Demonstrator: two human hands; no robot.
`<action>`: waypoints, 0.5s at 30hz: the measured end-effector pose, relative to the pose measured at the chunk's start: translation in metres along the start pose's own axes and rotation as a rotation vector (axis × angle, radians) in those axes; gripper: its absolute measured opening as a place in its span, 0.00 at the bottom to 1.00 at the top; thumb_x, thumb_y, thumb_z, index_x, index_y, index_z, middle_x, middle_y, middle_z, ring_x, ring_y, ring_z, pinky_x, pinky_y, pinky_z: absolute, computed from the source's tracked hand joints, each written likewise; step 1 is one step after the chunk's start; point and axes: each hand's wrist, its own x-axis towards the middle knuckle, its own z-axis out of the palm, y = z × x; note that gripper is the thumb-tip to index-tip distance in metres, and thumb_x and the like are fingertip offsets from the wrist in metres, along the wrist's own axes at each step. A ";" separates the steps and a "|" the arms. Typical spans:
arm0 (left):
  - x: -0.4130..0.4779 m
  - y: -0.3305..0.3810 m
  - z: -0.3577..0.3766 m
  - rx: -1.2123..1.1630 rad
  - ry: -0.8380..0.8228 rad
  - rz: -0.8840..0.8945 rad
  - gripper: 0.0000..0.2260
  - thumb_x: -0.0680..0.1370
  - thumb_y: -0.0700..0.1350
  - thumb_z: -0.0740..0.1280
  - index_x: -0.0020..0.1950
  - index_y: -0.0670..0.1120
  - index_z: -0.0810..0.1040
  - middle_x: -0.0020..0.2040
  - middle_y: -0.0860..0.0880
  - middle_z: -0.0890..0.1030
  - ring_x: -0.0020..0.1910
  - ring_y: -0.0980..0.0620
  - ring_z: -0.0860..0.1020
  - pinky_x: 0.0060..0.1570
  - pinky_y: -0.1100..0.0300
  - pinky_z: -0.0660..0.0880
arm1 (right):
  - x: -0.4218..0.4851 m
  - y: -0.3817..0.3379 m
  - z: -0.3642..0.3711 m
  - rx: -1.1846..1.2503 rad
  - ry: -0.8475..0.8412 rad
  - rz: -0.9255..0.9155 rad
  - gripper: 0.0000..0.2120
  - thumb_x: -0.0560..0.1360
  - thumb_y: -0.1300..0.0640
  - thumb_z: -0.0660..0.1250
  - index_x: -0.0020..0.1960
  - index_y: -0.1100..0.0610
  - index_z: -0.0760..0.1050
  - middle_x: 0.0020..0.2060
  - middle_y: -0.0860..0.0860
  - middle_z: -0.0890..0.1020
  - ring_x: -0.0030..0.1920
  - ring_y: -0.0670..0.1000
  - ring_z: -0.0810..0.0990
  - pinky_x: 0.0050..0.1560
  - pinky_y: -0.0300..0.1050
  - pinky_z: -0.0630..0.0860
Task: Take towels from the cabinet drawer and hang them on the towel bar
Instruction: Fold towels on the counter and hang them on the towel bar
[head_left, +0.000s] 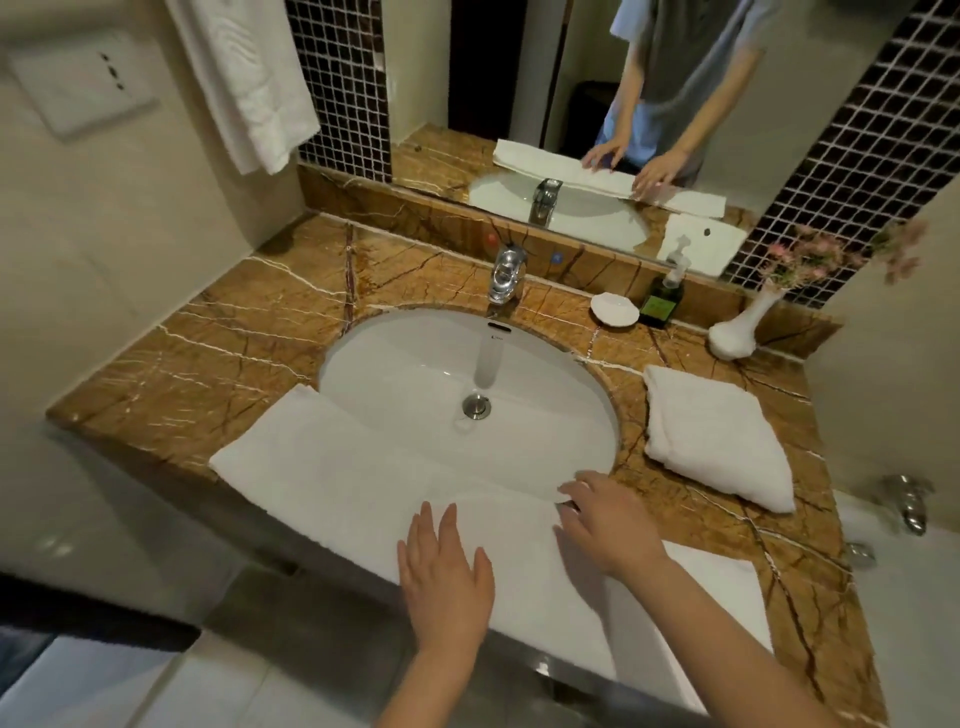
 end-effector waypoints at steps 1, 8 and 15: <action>0.002 0.001 -0.006 -0.063 0.026 -0.076 0.26 0.79 0.51 0.58 0.76 0.51 0.56 0.78 0.48 0.51 0.77 0.49 0.49 0.76 0.52 0.45 | 0.017 -0.010 -0.008 0.009 -0.034 -0.038 0.19 0.81 0.48 0.54 0.69 0.50 0.70 0.69 0.49 0.70 0.69 0.51 0.67 0.64 0.46 0.67; 0.018 -0.014 -0.052 -0.416 0.282 -0.565 0.26 0.76 0.44 0.66 0.73 0.47 0.63 0.75 0.46 0.59 0.73 0.44 0.58 0.66 0.48 0.65 | 0.096 -0.074 -0.034 0.026 -0.337 -0.150 0.16 0.80 0.50 0.57 0.65 0.52 0.74 0.65 0.52 0.74 0.65 0.53 0.72 0.61 0.46 0.69; 0.011 -0.046 -0.058 -0.931 0.345 -0.908 0.25 0.74 0.41 0.67 0.69 0.39 0.64 0.63 0.40 0.74 0.57 0.42 0.76 0.56 0.52 0.74 | 0.116 -0.101 0.004 0.076 -0.511 -0.185 0.13 0.76 0.57 0.65 0.57 0.62 0.77 0.55 0.57 0.79 0.54 0.57 0.78 0.50 0.44 0.73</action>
